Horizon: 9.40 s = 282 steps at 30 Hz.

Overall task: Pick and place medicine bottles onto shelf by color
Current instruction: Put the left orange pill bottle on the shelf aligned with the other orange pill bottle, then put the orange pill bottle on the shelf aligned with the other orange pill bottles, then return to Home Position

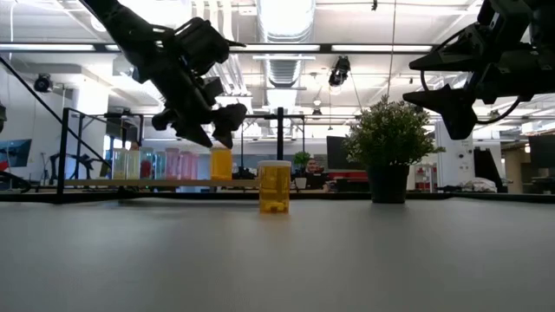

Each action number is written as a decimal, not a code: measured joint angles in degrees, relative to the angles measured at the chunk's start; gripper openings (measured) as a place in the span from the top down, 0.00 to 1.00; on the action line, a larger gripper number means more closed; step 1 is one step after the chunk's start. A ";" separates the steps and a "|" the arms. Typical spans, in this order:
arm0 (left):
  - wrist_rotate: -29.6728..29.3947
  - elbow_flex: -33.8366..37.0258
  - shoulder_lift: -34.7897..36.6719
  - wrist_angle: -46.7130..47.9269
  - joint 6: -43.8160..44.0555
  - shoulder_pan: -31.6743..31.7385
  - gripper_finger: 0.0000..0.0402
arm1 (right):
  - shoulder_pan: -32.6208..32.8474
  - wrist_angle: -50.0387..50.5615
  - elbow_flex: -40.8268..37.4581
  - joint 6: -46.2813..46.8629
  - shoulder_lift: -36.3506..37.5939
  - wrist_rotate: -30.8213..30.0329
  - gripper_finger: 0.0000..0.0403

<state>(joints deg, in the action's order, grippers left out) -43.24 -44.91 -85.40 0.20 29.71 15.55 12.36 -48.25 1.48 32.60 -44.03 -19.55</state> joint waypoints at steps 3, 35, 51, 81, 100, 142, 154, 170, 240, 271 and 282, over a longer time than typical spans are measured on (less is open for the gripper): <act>-0.18 -0.06 0.38 0.01 -0.02 -0.17 0.43 | -0.01 0.00 0.00 0.00 0.00 0.01 0.43; 10.64 -0.06 8.76 -8.90 -12.51 -22.42 0.16 | -0.01 -0.02 0.00 0.00 0.00 0.01 0.43; 16.87 0.31 -9.78 -22.50 -12.13 -24.27 0.16 | 0.00 -0.01 0.00 0.00 0.01 0.01 0.43; 11.56 5.60 -20.93 -41.63 -12.04 -23.28 0.36 | -0.01 -0.01 0.00 0.00 0.02 0.02 0.43; 1.24 13.57 -6.72 -41.21 -12.04 -23.17 0.54 | 0.00 0.25 -0.02 0.00 0.00 0.00 0.43; -11.32 16.66 -7.83 -38.20 -1.65 -8.66 0.54 | 0.00 1.71 -0.02 0.00 0.00 0.02 0.43; -10.22 16.99 -7.59 -35.98 -1.55 -8.37 0.47 | 0.00 1.73 -0.02 0.00 0.00 0.02 0.43; -7.63 16.88 10.83 -37.24 -20.53 -8.63 0.36 | 0.00 1.73 -0.02 0.00 0.00 0.01 0.43; 12.68 44.59 56.75 -33.37 -33.05 -8.61 0.36 | 0.00 1.71 -0.02 0.00 0.01 0.00 0.43; 12.65 44.68 37.12 -33.39 -33.09 -8.61 0.36 | 0.00 13.81 0.00 -2.69 9.40 1.99 0.43; 12.65 44.75 34.91 -31.96 -33.09 -8.61 0.36 | 0.00 13.79 0.00 -2.78 20.91 1.96 0.43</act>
<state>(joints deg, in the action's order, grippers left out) -30.59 -0.16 -50.49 -31.76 -3.38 6.95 12.36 -34.46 1.48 29.82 -23.12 -17.58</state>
